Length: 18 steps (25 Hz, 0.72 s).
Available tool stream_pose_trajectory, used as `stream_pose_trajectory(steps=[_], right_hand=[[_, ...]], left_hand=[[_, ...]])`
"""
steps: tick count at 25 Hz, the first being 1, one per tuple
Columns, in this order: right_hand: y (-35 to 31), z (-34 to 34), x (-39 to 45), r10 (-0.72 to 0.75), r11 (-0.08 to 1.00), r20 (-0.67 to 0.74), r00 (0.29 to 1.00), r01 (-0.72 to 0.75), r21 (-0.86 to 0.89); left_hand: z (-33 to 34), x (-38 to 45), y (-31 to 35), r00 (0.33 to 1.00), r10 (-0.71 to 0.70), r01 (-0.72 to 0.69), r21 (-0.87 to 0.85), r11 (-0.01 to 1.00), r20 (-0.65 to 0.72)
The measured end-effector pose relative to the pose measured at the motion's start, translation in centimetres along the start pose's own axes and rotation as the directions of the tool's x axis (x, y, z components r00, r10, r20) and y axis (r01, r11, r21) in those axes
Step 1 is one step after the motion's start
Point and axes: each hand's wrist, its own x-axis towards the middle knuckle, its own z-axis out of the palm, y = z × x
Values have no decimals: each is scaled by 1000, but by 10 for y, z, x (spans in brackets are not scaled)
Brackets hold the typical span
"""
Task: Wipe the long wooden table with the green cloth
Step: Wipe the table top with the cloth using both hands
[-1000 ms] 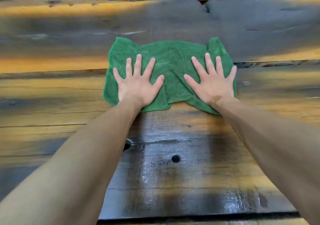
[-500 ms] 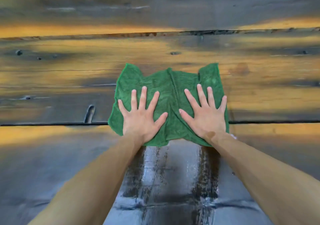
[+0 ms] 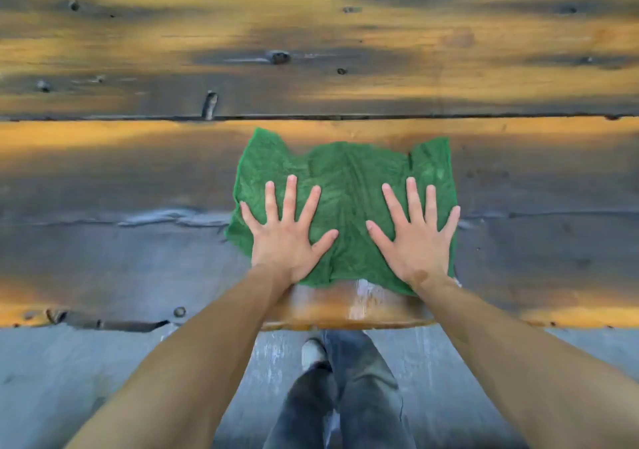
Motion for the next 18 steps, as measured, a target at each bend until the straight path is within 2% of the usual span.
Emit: stream_pose_trajectory(steps=[4, 10, 18], right_hand=[[31, 14, -58, 58, 998, 40, 998, -59, 36], [57, 18, -104, 130, 987, 83, 988, -137, 89], [74, 10, -56, 191, 977, 29, 981, -193, 86]], left_hand=[[19, -56, 7, 1000, 10, -9, -9, 1000, 22], [21, -87, 23, 993, 64, -63, -9, 998, 98], [4, -27, 56, 992, 20, -16, -33, 999, 125]])
